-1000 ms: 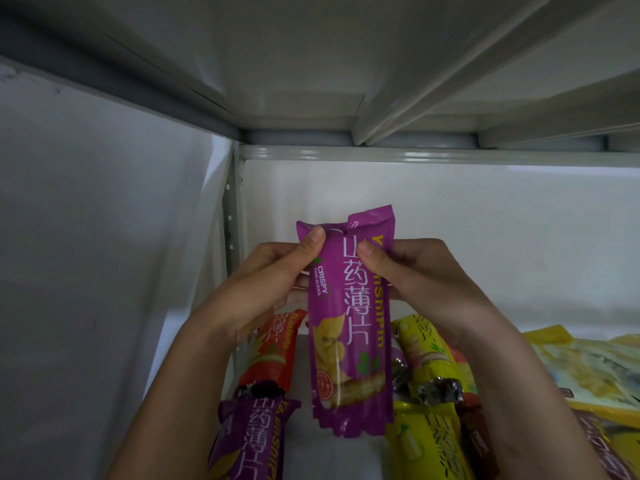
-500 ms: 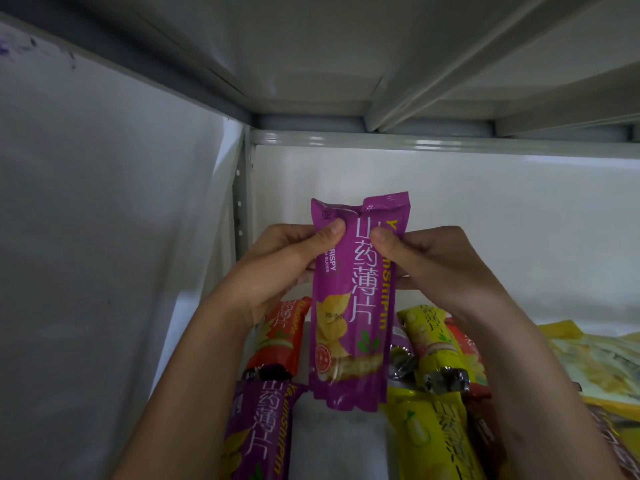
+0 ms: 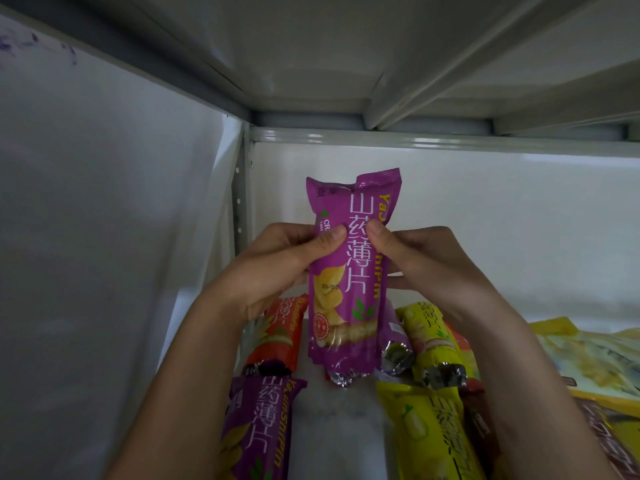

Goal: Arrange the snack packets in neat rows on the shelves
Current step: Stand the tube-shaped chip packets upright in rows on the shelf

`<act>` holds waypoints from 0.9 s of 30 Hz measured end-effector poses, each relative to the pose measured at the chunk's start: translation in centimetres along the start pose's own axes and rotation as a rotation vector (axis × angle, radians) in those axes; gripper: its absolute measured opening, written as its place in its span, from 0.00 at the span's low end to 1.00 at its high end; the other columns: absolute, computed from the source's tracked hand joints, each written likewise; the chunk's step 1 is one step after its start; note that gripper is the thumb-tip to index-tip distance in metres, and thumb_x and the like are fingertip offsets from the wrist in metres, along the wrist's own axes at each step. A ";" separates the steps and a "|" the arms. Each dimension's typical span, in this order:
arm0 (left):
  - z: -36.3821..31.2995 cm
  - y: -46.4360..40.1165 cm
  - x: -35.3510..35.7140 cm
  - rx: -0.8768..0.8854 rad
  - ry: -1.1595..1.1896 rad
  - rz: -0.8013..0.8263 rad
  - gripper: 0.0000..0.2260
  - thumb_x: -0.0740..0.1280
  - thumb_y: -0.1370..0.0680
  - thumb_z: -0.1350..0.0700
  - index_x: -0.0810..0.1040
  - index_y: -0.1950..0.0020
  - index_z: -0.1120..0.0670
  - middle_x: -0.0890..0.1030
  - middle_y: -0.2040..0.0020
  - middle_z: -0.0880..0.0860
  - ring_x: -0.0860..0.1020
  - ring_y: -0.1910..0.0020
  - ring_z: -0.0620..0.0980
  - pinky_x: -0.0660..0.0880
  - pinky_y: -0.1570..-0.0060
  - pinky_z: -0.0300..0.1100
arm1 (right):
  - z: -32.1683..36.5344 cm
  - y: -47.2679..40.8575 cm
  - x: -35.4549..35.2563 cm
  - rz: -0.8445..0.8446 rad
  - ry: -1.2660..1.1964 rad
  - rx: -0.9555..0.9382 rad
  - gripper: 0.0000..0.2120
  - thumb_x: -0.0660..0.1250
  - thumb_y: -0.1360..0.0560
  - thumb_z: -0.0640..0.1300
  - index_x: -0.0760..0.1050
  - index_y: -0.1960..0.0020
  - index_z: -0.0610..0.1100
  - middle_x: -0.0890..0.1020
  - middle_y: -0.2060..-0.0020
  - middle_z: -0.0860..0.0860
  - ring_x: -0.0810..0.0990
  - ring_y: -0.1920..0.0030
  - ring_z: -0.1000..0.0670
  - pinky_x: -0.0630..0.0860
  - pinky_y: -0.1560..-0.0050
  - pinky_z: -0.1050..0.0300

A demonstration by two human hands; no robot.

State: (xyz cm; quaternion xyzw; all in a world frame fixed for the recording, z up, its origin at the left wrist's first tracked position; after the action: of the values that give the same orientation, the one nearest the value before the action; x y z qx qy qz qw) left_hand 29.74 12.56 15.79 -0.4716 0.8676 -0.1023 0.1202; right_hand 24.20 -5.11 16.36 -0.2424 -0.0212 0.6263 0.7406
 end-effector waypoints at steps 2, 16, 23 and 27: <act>-0.1 -0.1 -0.3 0.024 -0.041 -0.032 0.19 0.71 0.24 0.47 0.84 0.38 0.56 0.88 0.44 0.53 0.86 0.43 0.52 0.81 0.37 0.49 | 0.1 0.2 0.1 0.046 -0.057 0.023 0.22 0.67 0.22 0.58 0.86 0.47 0.40 0.89 0.54 0.50 0.89 0.52 0.51 0.86 0.51 0.57; -0.1 0.1 0.9 0.025 -0.167 0.049 0.18 0.75 0.31 0.48 0.85 0.44 0.55 0.89 0.49 0.53 0.88 0.49 0.51 0.83 0.50 0.41 | 0.7 0.0 -0.8 -0.087 -0.196 -0.026 0.15 0.70 0.20 0.52 0.85 0.44 0.41 0.89 0.51 0.49 0.88 0.50 0.49 0.86 0.52 0.56; 0.5 0.6 1.8 -0.048 -0.234 0.215 0.26 0.76 0.32 0.47 0.84 0.37 0.55 0.87 0.42 0.54 0.85 0.41 0.53 0.79 0.35 0.52 | 0.5 -0.1 -1.5 -0.225 -0.218 -0.054 0.13 0.71 0.20 0.50 0.85 0.47 0.39 0.89 0.55 0.48 0.89 0.54 0.51 0.86 0.56 0.56; 0.1 0.5 1.6 -0.029 -0.274 0.164 0.21 0.76 0.32 0.49 0.85 0.40 0.54 0.88 0.45 0.52 0.86 0.44 0.52 0.81 0.38 0.52 | 0.7 0.1 -1.5 -0.161 -0.283 -0.040 0.14 0.71 0.22 0.51 0.84 0.43 0.43 0.89 0.51 0.50 0.88 0.51 0.52 0.84 0.54 0.60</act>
State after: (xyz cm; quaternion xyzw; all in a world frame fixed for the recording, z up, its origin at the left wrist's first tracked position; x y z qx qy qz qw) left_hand 28.51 11.49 15.34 -0.4104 0.8801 -0.0144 0.2385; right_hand 23.57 -6.26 17.39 -0.1639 -0.1570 0.5924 0.7730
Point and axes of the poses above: each hand's wrist, its own y-axis away from the middle knuckle, its own x-axis out of the palm, z = x × y, the point moved 5 cm from there along -y, towards the middle knuckle
